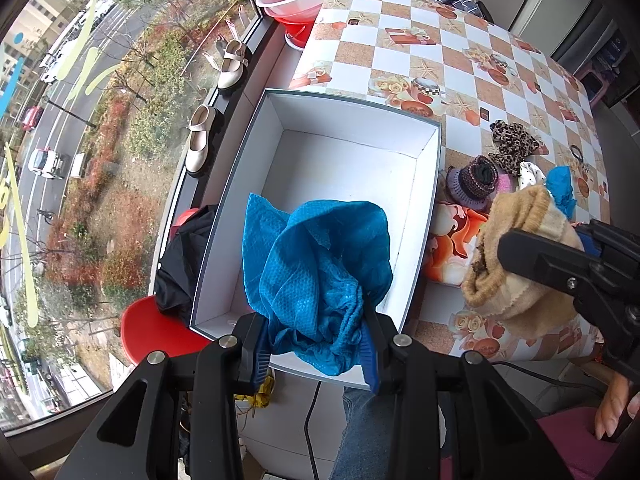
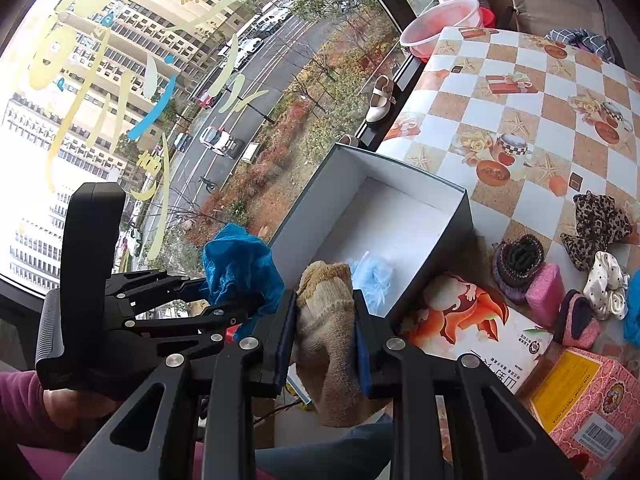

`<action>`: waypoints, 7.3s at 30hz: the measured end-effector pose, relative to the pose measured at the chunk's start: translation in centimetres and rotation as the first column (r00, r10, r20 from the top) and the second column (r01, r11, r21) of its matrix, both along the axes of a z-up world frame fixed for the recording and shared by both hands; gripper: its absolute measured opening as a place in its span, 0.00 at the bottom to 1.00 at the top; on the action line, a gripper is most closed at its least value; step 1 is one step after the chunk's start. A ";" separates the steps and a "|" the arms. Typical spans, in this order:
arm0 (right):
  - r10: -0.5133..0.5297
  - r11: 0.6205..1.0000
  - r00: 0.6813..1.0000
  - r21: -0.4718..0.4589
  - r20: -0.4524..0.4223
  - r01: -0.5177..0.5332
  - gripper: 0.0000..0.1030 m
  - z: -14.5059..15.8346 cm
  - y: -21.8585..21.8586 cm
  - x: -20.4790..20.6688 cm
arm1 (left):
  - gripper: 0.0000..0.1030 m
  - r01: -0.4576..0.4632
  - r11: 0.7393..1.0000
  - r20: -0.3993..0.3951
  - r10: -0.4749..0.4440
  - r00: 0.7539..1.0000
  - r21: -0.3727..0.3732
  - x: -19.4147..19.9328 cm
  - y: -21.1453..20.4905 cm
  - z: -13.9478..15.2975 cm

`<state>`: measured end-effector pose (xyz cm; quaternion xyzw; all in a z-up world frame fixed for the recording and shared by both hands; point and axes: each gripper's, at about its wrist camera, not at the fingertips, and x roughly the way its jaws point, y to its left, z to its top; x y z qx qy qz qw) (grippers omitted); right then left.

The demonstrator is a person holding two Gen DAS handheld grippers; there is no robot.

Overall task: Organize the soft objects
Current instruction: 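Carry the blue cloth over the white box while the right tool carries the sock there, then open the left tool to drop the cloth while the right tool drops the sock, then move both tools back over the table to the remaining soft items, then grasp the leopard scrunchie with the left tool while the right tool grasps a blue cloth, then carry the leopard scrunchie to the white box while the right tool carries the blue cloth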

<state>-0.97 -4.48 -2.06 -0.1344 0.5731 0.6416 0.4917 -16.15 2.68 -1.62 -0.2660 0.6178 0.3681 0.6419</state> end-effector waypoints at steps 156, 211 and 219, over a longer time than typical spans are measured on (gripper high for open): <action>-0.379 0.638 0.796 -0.490 0.472 0.594 0.99 -20.5 -14.2 34.5 | 1.00 0.311 0.942 -0.101 -0.324 0.941 -0.128 37.7 1.1 -21.7; -0.529 0.667 0.769 -0.385 0.358 0.638 0.37 -7.7 -22.9 15.8 | 0.25 0.564 0.817 0.242 -0.527 0.815 -0.121 18.7 -10.7 -6.1; -0.485 0.711 0.813 -0.396 0.323 0.581 0.37 -7.4 -22.4 9.3 | 0.25 0.574 0.811 0.243 -0.537 0.808 -0.117 13.1 -11.6 -5.4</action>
